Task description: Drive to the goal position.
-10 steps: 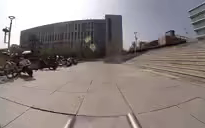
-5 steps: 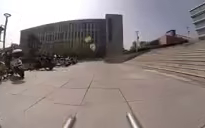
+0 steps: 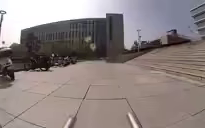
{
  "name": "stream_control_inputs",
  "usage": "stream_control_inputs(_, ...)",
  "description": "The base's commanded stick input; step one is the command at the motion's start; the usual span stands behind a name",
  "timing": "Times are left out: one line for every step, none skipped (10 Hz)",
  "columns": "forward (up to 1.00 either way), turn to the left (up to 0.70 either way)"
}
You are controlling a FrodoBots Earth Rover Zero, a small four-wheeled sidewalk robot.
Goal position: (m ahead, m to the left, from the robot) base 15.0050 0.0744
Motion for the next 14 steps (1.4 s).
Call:
stream_control_inputs(1.0, 0.0)
stream_control_inputs(1.0, 0.0)
stream_control_inputs(1.0, 0.0)
stream_control_inputs(1.0, 0.0)
stream_control_inputs(1.0, 0.0)
stream_control_inputs(1.0, 0.0)
stream_control_inputs(1.0, 0.0)
stream_control_inputs(1.0, 0.0)
stream_control_inputs(1.0, 0.0)
stream_control_inputs(1.0, 0.0)
stream_control_inputs(1.0, 0.0)
stream_control_inputs(1.0, 0.0)
stream_control_inputs(1.0, 0.0)
stream_control_inputs(1.0, 0.0)
